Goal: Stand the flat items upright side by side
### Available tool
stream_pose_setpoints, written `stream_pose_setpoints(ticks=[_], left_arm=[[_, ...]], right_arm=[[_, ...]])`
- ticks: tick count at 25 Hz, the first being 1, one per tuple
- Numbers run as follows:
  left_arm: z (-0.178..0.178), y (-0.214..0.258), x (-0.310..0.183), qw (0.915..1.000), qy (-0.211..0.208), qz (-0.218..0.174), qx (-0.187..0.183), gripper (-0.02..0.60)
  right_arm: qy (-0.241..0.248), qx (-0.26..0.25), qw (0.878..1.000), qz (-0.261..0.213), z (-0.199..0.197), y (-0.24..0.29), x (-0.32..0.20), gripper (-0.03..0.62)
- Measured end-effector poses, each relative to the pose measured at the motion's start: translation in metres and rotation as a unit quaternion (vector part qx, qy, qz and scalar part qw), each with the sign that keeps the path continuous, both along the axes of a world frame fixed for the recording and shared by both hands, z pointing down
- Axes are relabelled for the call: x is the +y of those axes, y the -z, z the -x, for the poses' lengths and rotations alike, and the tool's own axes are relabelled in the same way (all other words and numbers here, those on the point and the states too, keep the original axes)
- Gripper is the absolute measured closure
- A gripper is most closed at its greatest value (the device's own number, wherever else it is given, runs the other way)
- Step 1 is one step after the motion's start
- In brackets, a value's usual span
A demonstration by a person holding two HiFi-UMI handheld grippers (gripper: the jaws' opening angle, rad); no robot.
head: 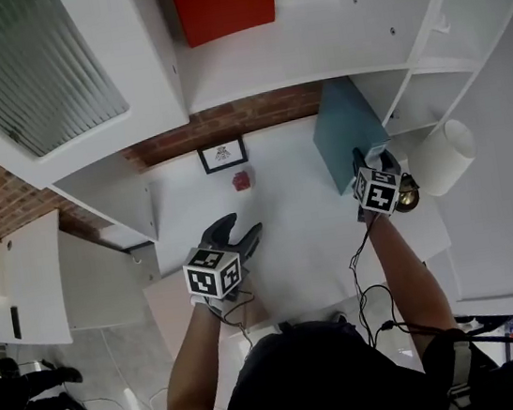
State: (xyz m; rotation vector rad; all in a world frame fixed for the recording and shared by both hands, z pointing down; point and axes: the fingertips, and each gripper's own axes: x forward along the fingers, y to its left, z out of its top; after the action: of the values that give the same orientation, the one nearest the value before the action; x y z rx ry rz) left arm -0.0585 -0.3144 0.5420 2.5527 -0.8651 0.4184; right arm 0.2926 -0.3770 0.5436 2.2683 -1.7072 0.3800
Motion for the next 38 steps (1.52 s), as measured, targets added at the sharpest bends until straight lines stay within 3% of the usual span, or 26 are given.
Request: stream_pose_setpoints(ticks=[7,13,17,21,33,38], left_arm=[[0.004,-0.007,-0.012,0.9999,0.007,0.011,0.001,0.321],[-0.013,-0.009,-0.016,0.9995,0.001,0.019,0.026,0.325],[-0.026,-0.013,-0.013,0.9991,-0.004,0.029,0.032,0.329],[-0.033,-0.015,-0.007,0.999,-0.004,0.032,0.031,0.331],[-0.017,-0.012,0.009,0.9973,0.061,0.033,0.026,0.336],[-0.031,0.002,0.034,0.9928,0.102,0.035,0.052,0.343]], right_arm=[[-0.007,-0.009,1.0,0.007,-0.002,-0.001,-0.018,0.293],[0.017,0.019,1.0,-0.008,0.008,0.01,-0.001,0.29],[0.053,0.012,0.999,0.002,0.027,0.002,0.009,0.332],[0.072,0.011,0.997,0.014,0.033,-0.006,-0.001,0.333],[0.105,-0.021,0.994,-0.005,0.034,0.004,0.002,0.357],[0.188,-0.038,0.981,-0.001,0.06,0.006,0.042,0.387]])
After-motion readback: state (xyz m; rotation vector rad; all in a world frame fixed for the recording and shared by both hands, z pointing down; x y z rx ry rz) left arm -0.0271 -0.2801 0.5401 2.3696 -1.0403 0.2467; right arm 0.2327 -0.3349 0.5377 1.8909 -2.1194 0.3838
